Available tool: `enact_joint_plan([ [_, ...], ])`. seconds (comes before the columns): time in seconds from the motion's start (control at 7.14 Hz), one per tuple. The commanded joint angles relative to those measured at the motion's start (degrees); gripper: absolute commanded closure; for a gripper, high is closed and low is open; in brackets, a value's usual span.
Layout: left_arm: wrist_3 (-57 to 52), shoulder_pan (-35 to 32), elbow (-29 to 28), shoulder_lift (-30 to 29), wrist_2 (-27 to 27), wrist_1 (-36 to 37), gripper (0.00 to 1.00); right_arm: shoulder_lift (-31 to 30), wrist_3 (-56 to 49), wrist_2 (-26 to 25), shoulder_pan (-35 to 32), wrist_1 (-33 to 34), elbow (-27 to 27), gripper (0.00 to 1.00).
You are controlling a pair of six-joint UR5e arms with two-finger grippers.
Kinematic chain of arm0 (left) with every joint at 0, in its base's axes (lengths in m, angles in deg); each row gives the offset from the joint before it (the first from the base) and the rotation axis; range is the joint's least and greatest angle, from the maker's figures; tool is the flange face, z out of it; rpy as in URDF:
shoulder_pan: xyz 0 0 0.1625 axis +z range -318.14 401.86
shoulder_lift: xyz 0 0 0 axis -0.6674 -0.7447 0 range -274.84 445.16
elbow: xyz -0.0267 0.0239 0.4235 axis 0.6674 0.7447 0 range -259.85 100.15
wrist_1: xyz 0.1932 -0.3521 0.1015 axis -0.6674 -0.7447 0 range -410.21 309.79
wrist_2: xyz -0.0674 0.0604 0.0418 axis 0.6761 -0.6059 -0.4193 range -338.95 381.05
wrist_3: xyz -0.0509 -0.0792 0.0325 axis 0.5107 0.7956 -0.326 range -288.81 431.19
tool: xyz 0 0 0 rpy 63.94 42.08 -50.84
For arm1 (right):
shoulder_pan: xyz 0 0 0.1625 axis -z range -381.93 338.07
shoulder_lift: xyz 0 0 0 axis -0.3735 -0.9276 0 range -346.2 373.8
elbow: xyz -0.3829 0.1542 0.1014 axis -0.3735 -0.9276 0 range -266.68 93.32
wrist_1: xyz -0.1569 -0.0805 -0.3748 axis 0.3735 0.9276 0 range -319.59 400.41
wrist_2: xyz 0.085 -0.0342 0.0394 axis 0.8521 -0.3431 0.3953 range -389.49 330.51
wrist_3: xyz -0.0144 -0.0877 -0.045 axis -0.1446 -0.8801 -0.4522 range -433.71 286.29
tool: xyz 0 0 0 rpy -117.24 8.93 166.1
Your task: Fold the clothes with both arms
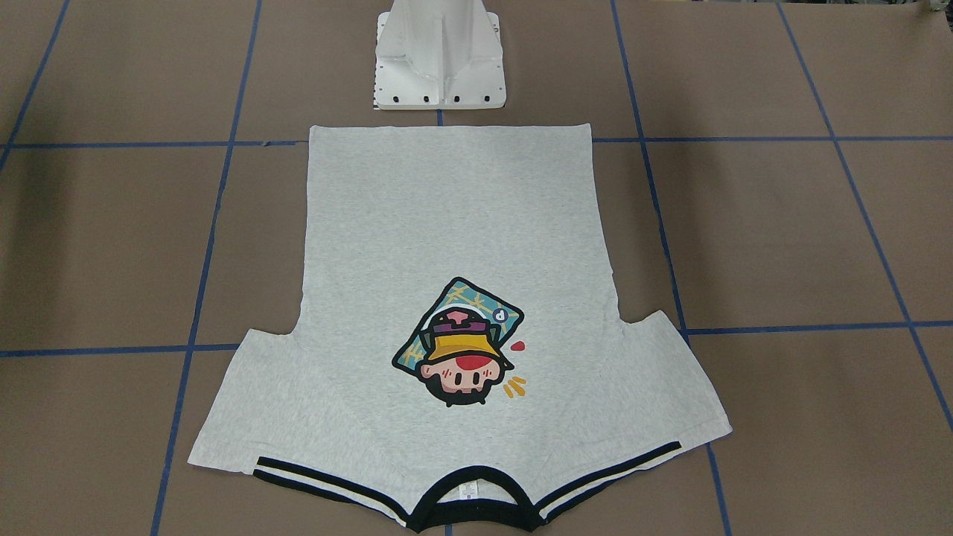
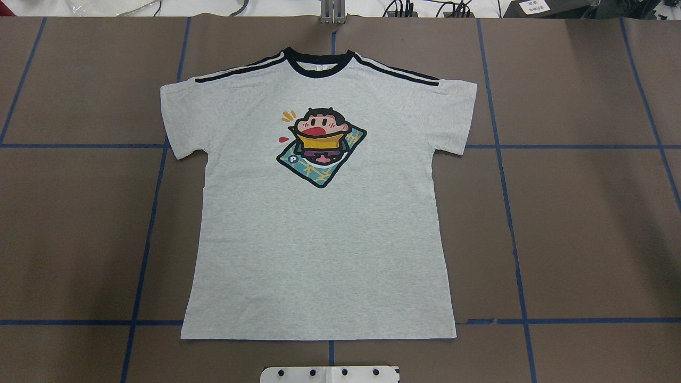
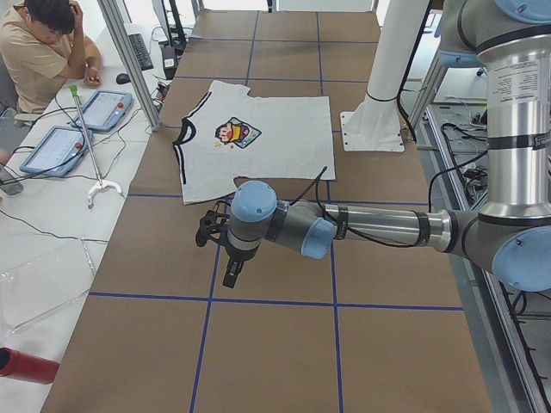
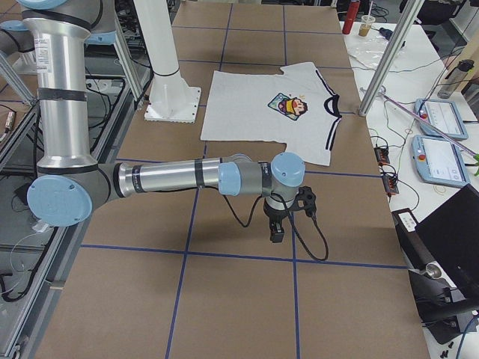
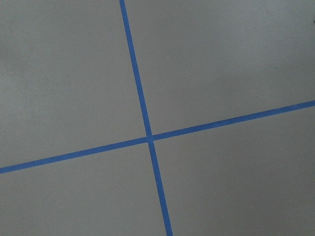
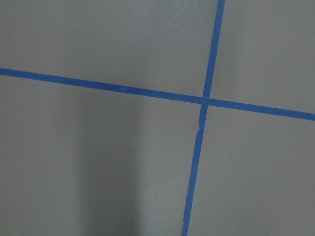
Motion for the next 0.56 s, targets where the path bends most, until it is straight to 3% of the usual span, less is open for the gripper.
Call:
enact_joint_plan([
  [0.0,0.96,0.08,0.77,0.14,3.28,-1.40,0.00,0.06,0.44,1.38,0.02,0.01,0.01,0.00],
  [0.28,3.43,0.08,0.78,0.23,4.01,-1.84,0.00,0.67,3.40,2.01,3.25,-2.26,-0.25,0.00],
  [0.42,3.69,0.08,0.78,0.23,6.19,-3.24,0.00,1.02,11.70,1.49,7.10,-9.24,-0.60,0.00],
])
